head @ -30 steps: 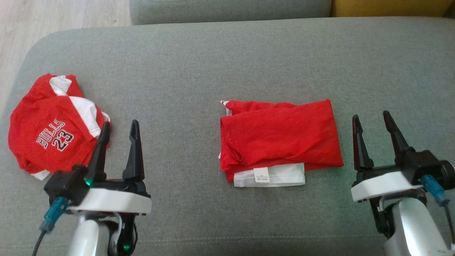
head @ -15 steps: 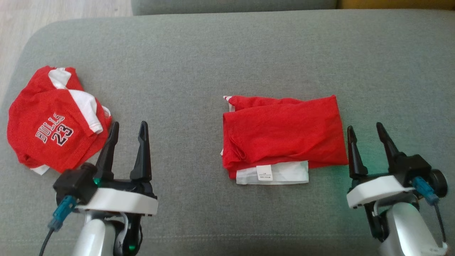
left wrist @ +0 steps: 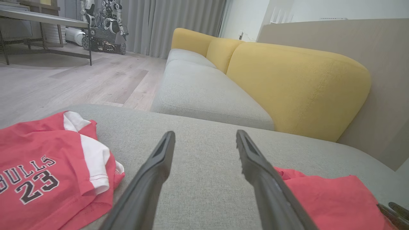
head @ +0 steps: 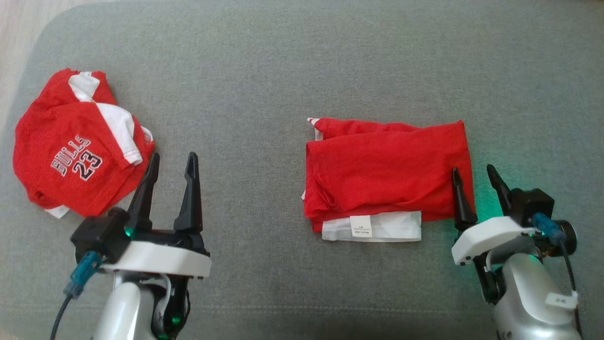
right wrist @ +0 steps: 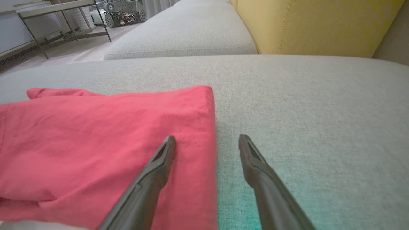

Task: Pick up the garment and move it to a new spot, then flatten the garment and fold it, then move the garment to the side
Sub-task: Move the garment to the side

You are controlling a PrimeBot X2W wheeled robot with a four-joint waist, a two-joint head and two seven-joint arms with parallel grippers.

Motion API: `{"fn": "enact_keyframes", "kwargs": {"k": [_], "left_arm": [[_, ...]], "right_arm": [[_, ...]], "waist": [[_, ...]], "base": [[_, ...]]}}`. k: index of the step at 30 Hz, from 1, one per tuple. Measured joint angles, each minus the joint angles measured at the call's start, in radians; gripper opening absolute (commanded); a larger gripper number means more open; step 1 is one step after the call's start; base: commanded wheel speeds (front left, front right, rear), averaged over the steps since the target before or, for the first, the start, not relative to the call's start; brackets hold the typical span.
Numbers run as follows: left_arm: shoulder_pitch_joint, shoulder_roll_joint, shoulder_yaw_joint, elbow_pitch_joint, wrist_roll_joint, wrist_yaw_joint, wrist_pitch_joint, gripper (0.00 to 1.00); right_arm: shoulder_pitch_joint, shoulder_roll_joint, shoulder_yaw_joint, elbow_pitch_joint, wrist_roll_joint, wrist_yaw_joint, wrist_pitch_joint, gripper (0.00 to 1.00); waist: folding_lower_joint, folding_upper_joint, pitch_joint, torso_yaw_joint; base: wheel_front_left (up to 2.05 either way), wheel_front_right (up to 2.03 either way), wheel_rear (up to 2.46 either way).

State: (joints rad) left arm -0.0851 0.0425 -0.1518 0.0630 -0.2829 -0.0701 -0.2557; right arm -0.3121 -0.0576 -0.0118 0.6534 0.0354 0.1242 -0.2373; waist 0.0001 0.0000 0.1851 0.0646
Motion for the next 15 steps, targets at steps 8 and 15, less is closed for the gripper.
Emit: {"fn": "enact_keyframes", "kwargs": {"k": [8, 15], "left_arm": [[-0.018, 0.000, 0.000, 0.001, 0.000, 0.000, 0.000, 1.00], [-0.031, 0.000, 0.003, 0.001, 0.000, -0.001, 0.000, 1.00]], "right_arm": [[-0.065, 0.000, 0.043, 0.117, 0.042, 0.000, 0.000, 0.00], [-0.100, -0.015, 0.093, 0.130, -0.053, 0.000, -0.007, 0.00]], "waist": [[0.0000, 0.0000, 0.022, 0.013], [0.0000, 0.0000, 0.034, 0.007]], "base": [[0.00, 0.00, 0.00], [0.00, 0.00, 0.00]]}}
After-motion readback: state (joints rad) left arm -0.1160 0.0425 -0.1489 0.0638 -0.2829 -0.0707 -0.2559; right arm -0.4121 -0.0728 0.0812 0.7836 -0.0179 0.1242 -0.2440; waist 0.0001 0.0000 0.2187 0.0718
